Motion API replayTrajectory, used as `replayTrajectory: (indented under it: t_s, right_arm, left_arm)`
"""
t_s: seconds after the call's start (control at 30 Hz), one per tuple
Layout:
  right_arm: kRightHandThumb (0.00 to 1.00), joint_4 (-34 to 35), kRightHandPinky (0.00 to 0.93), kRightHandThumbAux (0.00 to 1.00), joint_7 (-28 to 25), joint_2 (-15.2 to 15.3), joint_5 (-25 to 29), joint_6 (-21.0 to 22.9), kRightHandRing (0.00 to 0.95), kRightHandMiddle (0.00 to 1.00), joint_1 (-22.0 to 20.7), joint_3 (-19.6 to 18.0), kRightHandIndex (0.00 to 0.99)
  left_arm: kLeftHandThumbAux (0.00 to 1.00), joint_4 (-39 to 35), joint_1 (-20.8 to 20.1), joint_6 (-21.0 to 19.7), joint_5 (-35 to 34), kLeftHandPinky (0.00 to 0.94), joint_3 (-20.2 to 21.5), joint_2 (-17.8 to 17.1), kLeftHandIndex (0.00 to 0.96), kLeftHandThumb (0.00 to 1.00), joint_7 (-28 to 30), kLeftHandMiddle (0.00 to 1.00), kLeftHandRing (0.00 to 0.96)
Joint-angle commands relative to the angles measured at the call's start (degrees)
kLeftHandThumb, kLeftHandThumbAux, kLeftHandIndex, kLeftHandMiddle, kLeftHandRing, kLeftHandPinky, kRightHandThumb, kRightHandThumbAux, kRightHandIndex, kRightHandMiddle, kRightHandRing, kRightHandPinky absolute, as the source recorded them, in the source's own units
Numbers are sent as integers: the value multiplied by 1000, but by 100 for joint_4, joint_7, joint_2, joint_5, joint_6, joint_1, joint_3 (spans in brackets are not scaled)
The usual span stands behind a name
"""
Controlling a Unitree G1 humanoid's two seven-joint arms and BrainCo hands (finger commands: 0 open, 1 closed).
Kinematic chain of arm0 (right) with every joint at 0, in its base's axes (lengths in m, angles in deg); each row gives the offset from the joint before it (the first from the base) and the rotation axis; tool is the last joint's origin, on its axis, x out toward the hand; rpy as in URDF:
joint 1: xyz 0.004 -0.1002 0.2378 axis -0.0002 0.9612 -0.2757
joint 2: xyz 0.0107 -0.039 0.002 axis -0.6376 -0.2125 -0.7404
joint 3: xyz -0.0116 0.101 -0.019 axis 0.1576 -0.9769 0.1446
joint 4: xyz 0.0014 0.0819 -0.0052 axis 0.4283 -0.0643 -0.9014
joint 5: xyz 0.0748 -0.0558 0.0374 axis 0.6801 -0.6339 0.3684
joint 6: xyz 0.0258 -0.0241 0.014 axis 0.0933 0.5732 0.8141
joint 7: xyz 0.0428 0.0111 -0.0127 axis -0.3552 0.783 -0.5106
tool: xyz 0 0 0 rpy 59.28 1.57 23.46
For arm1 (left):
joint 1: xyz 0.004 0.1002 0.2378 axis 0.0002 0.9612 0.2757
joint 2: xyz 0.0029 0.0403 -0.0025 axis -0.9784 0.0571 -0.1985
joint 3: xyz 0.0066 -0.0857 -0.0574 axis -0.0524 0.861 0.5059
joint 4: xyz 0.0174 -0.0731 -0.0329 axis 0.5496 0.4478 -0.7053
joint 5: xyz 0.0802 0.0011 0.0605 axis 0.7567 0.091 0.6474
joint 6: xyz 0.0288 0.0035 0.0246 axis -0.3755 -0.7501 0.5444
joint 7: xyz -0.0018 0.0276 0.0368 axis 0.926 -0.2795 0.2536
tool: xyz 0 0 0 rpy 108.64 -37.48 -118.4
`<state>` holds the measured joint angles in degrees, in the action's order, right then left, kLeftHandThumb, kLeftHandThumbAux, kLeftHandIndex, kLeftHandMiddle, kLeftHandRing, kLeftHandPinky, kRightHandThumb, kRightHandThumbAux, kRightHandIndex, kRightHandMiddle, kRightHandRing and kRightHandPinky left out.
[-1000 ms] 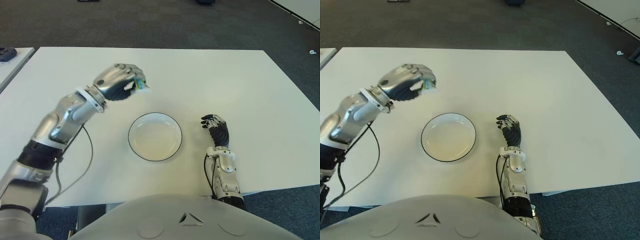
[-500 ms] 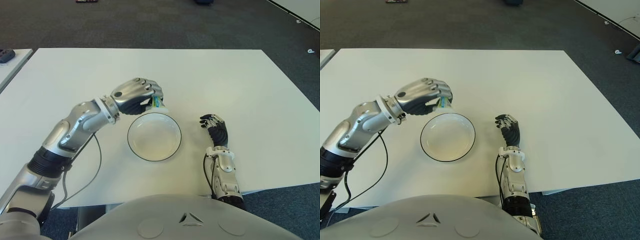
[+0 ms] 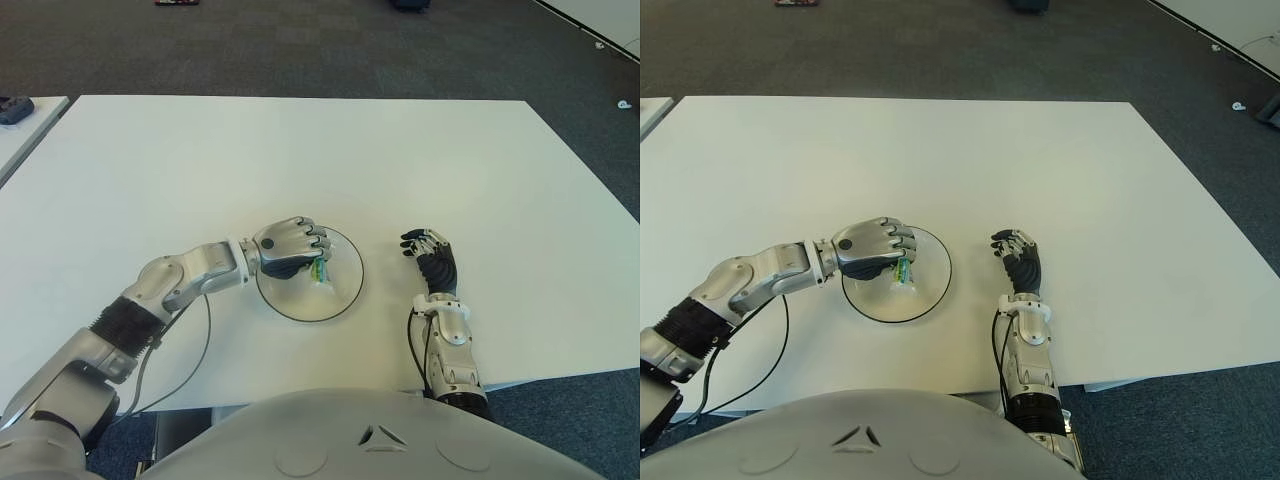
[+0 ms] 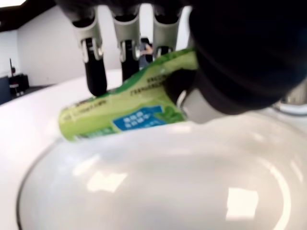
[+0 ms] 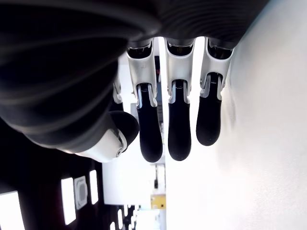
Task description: Put the toothpaste on the table into the plate.
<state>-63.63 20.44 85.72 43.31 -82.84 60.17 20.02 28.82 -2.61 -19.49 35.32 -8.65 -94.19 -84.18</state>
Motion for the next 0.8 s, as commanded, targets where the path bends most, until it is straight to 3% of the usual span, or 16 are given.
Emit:
replayTrajectory:
  t_s: [0.03, 0.47, 0.8]
  right_arm:
    - [710, -12, 464, 729, 33, -16, -14, 160, 458, 462, 66, -14, 430]
    - [709, 82, 460, 729, 28, -30, 14, 169, 453, 464, 144, -11, 430]
    - [708, 67, 463, 729, -24, -26, 54, 123, 456, 470, 149, -13, 430]
  left_arm:
    - [716, 515, -250, 101, 111, 721, -208, 102, 436, 706, -55, 767, 749]
    - [712, 1572, -317, 275, 223, 722, -560, 213, 436, 710, -754, 764, 747]
    - [712, 2149, -546, 309, 669, 718, -955, 254, 436, 709, -1985, 759, 741]
